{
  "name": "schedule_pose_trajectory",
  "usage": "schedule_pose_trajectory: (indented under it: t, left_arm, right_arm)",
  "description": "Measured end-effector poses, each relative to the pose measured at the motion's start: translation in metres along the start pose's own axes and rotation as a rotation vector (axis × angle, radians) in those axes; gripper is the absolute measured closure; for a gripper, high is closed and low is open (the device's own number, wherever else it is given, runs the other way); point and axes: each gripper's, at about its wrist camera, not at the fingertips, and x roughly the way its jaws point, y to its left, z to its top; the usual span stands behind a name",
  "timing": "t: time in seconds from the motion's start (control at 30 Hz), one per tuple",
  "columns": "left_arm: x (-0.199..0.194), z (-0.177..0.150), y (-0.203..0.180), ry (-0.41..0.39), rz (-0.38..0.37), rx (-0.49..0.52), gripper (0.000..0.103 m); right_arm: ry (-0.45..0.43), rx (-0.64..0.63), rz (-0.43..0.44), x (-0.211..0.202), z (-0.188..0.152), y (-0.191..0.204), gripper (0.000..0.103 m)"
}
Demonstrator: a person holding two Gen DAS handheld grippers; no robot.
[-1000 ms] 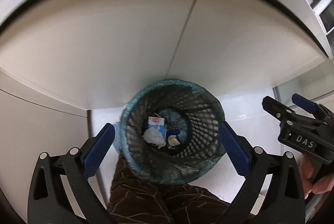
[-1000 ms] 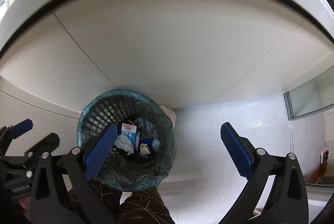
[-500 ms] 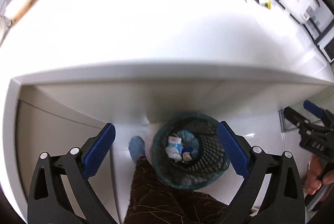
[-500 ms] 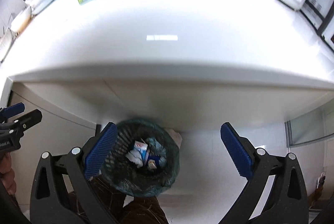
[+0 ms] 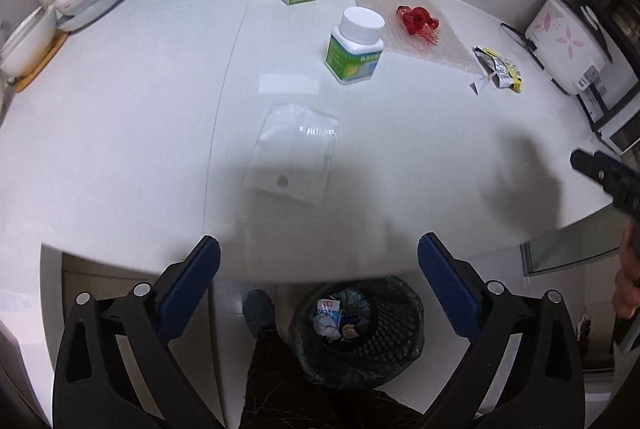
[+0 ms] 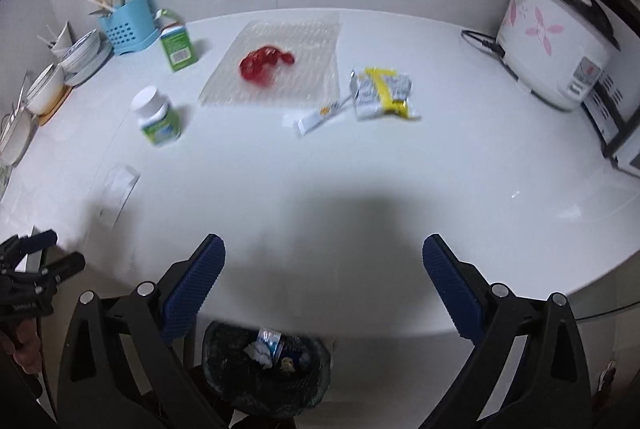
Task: Collect trash
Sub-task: 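Raise both tools back up to the counter, then grasp the clear plastic bag with the left tool while the right tool grasps the yellow snack wrapper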
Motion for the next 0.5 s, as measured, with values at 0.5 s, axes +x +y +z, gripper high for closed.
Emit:
schedule_pose_trajectory:
  t: [0.5]
  left_arm:
    - [0.076, 0.054, 0.006, 0.154, 0.068, 0.069, 0.007]
  right_arm:
    - [0.215, 0.123, -0.019, 0.148, 0.145, -0.066, 0.008]
